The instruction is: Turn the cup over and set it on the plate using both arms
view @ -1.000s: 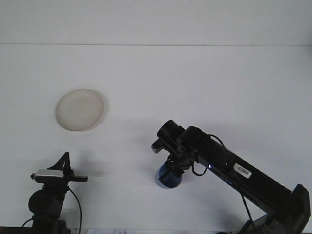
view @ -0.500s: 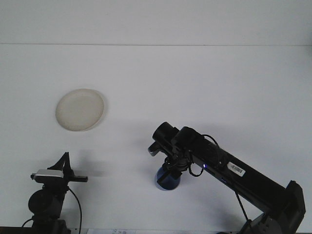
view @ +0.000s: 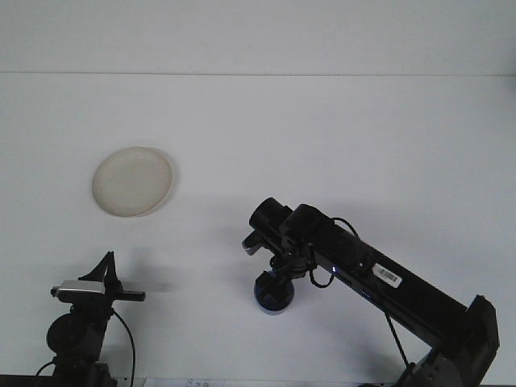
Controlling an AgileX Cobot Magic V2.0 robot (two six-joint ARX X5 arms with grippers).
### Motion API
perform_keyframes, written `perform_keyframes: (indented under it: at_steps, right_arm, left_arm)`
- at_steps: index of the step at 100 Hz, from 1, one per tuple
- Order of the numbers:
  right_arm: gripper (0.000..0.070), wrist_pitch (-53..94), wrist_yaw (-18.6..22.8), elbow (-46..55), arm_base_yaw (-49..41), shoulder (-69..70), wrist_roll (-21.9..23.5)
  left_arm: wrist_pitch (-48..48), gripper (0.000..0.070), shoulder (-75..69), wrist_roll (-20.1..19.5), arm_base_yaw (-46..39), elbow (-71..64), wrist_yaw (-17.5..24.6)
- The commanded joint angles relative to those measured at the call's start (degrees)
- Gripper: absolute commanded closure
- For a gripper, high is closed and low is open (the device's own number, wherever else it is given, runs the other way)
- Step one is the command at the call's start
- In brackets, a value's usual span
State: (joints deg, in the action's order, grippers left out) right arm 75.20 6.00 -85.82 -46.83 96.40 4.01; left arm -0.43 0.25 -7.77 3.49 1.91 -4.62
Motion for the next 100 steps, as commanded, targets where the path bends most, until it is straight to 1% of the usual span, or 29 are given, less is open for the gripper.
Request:
perform_keyframes:
  at_steps: [1, 11, 18, 25, 33, 40, 45, 57, 65, 72, 84, 100]
  right_arm:
    - [0.0236, -0.2, -0.1, -3.4, -0.4, -0.5, -1.1]
    - [0.0236, 0.8, -0.3, -7.7, -0.4, -2.4, -1.1]
    - [0.0236, 1.5, -2.2, -10.4, -0.4, -4.8, -1.2]
    - [0.0236, 0.6, -6.5, -11.8, -0.4, -8.6, -1.0]
    - [0.0233, -2.6, -12.6, -11.6, -0.4, -14.7, -0.2]
    - [0.0231, -5.6, -17.7, -10.7, -0.5, -20.9, 0.6]
    - [0.0230, -8.0, -20.3, -9.1, -0.5, -25.7, 1.1]
    - [0.0230, -13.9, -24.5, -1.7, -0.5, -38.3, 2.3]
    - [0.0230, -18.1, -27.2, 5.9, -0.5, -47.3, 3.3]
    - [0.0230, -22.3, -28.8, 13.7, -0.5, -55.0, 4.2]
    - [0.0230, -28.2, -28.7, 25.5, -0.5, -67.3, 5.7]
    - [0.0231, -32.8, -28.5, 36.9, -0.5, -79.1, 5.6]
  left_arm:
    - [0.6, 0.0687, -0.1, 0.5, -0.1, -1.1, -0.1]
    - [0.6, 0.0687, -0.1, 0.5, -0.1, -1.1, -0.1]
    - [0.6, 0.0687, -0.1, 0.5, -0.1, -1.1, -0.1]
    - [0.6, 0.0687, -0.1, 0.5, -0.1, -1.1, -0.1]
    - [0.6, 0.0687, -0.1, 0.5, -0.1, -1.1, -0.1]
    - [0.6, 0.0687, -0.1, 0.5, -0.1, -1.1, -0.1]
    - [0.6, 0.0687, -0.1, 0.5, -0.1, -1.1, -0.1]
    - [0.6, 0.0687, -0.1, 0.5, -0.1, -1.1, -0.1]
    - [0.6, 0.0687, -0.1, 0.5, -0.1, -1.1, -0.1]
    - [0.6, 0.0687, -0.1, 0.5, -0.1, -1.1, -0.1]
    - [0.6, 0.0687, -0.1, 0.5, -0.1, -1.1, -0.1]
    - [0.6, 0.0687, -0.1, 0.5, -0.1, -1.1, -0.1]
